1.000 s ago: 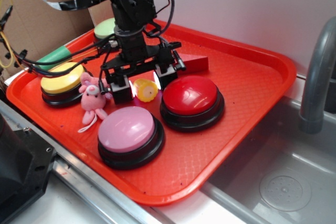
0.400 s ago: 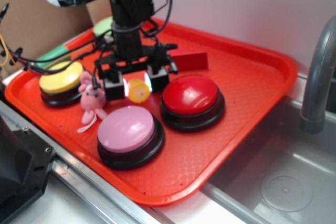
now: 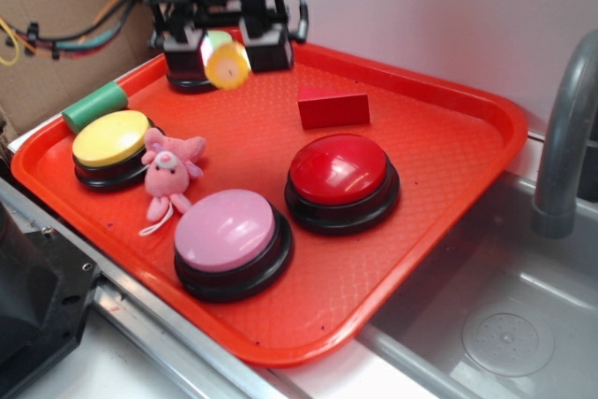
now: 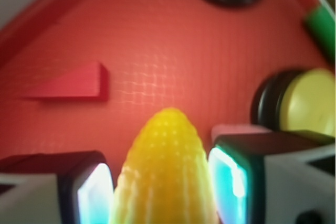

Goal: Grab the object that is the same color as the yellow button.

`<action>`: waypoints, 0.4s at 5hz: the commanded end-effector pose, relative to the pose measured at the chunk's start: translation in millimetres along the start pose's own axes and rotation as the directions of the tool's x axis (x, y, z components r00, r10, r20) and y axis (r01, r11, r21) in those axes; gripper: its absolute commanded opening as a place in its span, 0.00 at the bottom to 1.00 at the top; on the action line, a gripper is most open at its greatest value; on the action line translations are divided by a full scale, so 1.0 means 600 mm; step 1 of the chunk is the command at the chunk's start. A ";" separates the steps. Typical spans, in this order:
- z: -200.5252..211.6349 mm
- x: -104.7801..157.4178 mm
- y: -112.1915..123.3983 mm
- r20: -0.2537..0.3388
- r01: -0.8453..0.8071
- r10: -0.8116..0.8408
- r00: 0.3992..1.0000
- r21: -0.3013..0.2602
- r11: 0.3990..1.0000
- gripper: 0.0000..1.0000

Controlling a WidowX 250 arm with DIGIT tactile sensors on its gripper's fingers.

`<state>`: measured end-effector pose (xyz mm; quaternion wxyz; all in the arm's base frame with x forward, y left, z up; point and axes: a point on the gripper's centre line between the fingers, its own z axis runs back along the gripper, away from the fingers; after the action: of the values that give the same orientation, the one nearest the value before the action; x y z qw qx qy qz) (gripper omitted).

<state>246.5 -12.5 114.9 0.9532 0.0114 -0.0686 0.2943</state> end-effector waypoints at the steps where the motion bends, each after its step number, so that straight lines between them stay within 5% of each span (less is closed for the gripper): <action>1: 0.122 0.082 0.010 -0.014 0.155 -0.160 0.987 -0.172 0.973 0.00; 2: 0.138 0.086 0.021 0.011 0.132 -0.133 0.991 -0.204 0.970 0.00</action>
<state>267.5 8.3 182.5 0.9712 -0.0801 -0.0581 0.2168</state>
